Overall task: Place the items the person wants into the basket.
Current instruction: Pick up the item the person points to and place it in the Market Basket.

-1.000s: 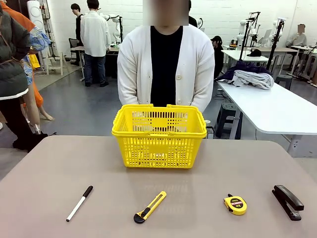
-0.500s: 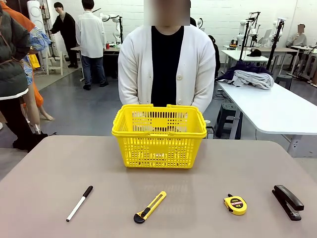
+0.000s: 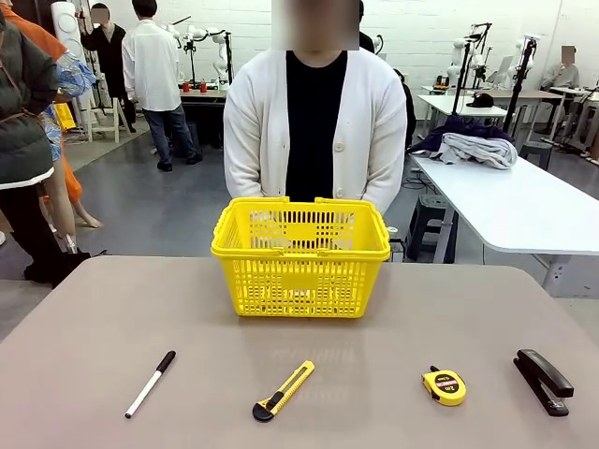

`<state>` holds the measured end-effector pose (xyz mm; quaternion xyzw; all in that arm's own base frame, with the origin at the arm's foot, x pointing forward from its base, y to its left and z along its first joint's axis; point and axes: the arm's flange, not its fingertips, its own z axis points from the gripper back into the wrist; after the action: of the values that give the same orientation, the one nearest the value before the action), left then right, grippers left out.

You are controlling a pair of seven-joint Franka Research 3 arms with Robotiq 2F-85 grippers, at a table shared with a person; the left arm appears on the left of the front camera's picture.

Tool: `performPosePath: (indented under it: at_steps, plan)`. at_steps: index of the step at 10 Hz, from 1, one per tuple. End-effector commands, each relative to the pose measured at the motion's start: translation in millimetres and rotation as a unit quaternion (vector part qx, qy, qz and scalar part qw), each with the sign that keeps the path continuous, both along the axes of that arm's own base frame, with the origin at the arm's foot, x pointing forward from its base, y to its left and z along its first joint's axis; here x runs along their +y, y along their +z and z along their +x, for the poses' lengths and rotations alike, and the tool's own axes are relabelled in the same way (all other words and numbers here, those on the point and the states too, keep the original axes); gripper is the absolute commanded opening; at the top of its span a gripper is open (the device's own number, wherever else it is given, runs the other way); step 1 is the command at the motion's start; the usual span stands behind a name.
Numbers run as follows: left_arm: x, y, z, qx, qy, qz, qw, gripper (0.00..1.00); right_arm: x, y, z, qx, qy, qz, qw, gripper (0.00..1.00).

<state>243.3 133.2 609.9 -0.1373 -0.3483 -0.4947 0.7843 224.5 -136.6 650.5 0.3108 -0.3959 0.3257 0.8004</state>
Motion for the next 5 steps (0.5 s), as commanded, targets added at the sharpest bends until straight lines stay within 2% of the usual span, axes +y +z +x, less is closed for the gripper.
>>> performPosePath:
  at_steps: [1,5]
  plan:
    - [-0.7,1.0,0.3,0.002,0.006,0.002,1.0,1.0,0.2,0.4,1.2,-0.006,0.008,0.005,1.0,1.0]
    - [-0.7,1.0,0.3,0.002,0.006,0.002,1.0,1.0,0.2,0.4,1.2,-0.006,0.008,0.005,1.0,1.0]
